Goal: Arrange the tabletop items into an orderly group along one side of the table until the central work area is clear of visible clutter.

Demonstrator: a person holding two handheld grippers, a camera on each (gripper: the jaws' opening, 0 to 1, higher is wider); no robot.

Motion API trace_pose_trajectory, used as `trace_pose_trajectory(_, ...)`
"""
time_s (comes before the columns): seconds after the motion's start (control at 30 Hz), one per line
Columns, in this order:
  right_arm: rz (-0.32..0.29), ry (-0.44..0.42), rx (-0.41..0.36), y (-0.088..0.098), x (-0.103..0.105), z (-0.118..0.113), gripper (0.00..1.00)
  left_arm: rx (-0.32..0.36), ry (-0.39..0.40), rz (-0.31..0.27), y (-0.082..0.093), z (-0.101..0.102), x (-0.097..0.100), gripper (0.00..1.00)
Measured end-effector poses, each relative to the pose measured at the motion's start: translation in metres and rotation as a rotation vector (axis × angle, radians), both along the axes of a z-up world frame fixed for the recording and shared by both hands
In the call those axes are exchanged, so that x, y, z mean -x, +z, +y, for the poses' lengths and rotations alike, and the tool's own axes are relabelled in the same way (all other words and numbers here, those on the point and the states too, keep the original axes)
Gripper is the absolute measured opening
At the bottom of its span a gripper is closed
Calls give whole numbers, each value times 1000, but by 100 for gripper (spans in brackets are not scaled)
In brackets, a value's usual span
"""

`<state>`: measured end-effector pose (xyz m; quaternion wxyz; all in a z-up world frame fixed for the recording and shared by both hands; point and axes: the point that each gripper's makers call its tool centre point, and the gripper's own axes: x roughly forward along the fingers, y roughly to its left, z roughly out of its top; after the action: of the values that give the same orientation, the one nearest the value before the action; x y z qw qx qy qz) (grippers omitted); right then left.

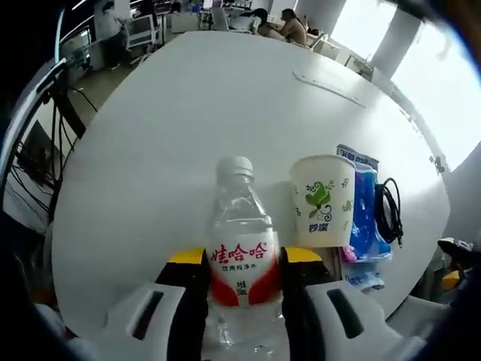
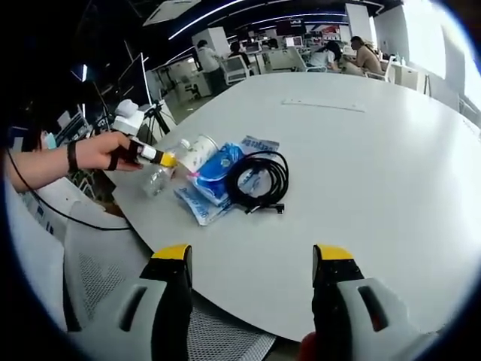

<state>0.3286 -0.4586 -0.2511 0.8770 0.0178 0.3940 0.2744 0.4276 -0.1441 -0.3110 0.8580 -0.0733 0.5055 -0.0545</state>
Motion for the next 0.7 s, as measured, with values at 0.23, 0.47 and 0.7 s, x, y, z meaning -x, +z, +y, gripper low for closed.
trace_pose_trajectory(0.23,-7,-4,-4,1,-3,1,64,2,12,-20,8,5,2,36)
trace_pose_trajectory(0.47,-10,4,-14,1,-3,5,64,-9,12,-51,18,9,0,36)
trace_pose_trajectory(0.7,-8,9,-26,-1,-4,9,64,-13,19,-79,30,15,-4,36)
